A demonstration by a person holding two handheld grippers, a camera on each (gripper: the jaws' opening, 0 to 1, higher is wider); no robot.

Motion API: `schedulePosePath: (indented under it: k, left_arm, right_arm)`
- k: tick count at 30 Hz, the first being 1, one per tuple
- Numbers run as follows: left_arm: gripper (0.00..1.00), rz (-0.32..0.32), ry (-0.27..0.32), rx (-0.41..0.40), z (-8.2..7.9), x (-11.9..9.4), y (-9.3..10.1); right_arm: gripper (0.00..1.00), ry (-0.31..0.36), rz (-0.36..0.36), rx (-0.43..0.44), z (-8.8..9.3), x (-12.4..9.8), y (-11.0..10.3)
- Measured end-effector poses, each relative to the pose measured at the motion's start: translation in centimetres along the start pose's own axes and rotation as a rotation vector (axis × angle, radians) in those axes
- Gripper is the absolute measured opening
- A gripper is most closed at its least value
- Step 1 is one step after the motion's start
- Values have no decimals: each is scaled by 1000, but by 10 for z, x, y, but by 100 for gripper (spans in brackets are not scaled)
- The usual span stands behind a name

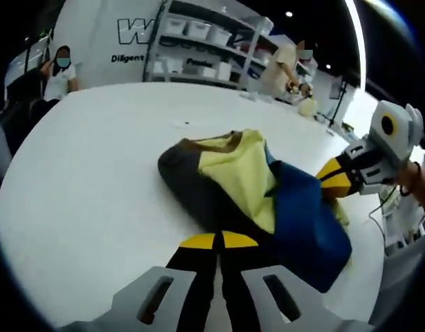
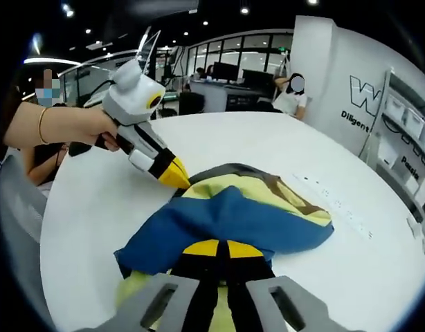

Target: Fold the garment on the visible template until the final outline fits inside the template.

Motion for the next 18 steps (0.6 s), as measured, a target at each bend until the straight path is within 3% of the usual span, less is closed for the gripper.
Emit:
schedulePosePath:
  k: [10, 18]
  left_arm:
    - [0, -8, -4, 28, -1, -10, -5]
    - [0, -48, -29, 75, 2, -26, -21]
  right_arm:
    - [0, 0, 35, 54, 13, -14, 17]
    - [0, -3, 81, 173, 26, -27, 44]
Point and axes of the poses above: the point that each gripper's makers call its tool centre point, and the gripper's own axes: x roughly forward along the fingers, y roughly to its right, z roughly out of its underside, the point moved 5 cm from there along -x, roughly backward along the fingers, and after that the axes turned 10 degrees about -y, right-handed, at the moved point
